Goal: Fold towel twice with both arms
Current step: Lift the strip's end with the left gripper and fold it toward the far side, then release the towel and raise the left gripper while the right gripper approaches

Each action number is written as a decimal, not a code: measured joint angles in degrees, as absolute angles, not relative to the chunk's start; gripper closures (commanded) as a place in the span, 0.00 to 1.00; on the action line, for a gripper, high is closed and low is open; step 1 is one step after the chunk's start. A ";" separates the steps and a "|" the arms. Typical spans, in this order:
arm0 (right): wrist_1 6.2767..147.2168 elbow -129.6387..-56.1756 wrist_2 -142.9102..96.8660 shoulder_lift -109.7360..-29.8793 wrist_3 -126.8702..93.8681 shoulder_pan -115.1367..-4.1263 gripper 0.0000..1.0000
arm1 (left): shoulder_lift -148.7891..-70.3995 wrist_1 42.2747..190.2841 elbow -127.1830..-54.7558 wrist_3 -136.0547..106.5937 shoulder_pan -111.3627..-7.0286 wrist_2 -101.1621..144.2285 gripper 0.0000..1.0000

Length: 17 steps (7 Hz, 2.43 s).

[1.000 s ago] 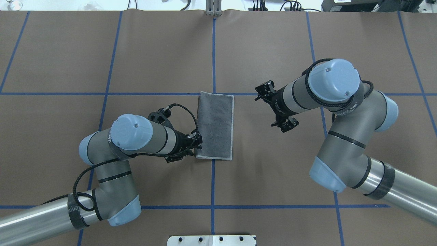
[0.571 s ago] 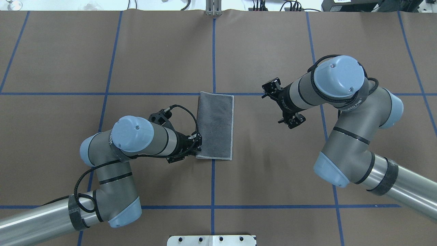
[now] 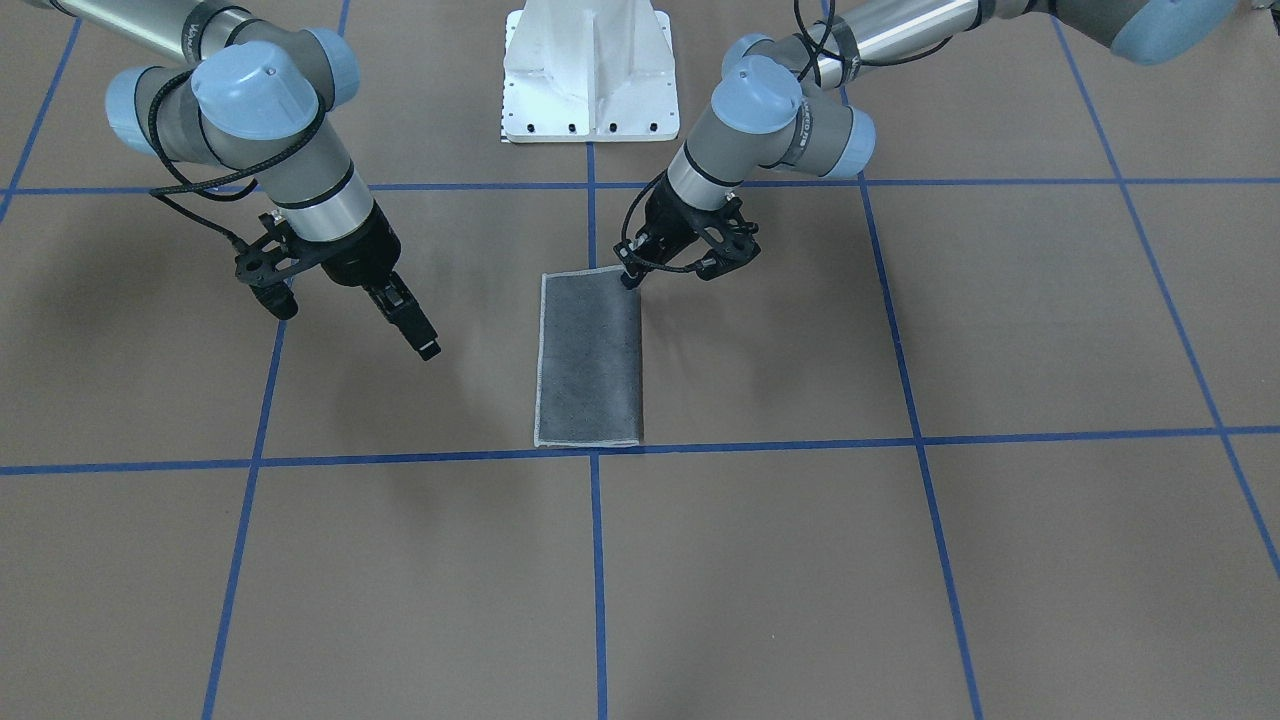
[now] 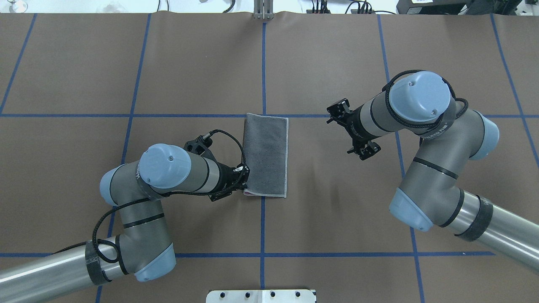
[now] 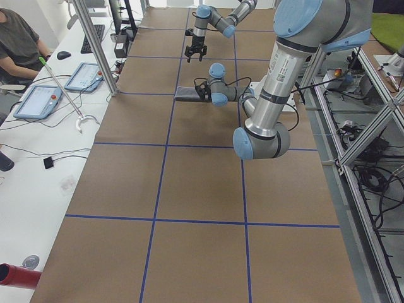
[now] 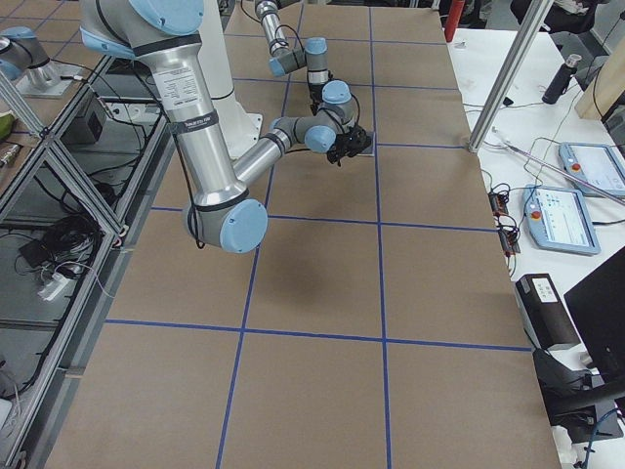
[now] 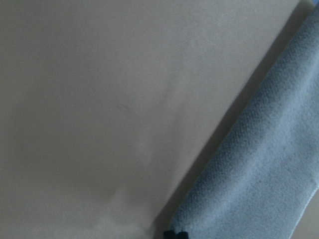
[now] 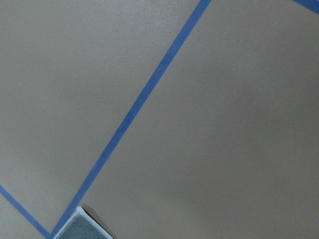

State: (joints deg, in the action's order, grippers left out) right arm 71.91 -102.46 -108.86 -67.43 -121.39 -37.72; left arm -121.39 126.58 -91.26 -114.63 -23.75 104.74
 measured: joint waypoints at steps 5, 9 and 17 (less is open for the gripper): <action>71.91 -102.38 -108.88 -67.43 -120.91 -37.86 0.00 | -127.20 125.40 -89.14 -117.64 -28.26 104.48 1.00; 71.92 -101.98 -108.88 -67.50 -119.98 -37.96 0.00 | -136.47 125.40 -76.94 -117.42 -34.52 104.72 1.00; 71.86 -100.27 -108.38 -66.64 -119.63 -37.49 0.00 | -147.78 133.25 -57.53 -117.45 -41.75 104.06 0.00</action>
State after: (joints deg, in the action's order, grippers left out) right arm 71.86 -100.27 -108.38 -66.64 -119.63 -37.49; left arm -147.78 133.25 -57.53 -117.45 -41.75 104.06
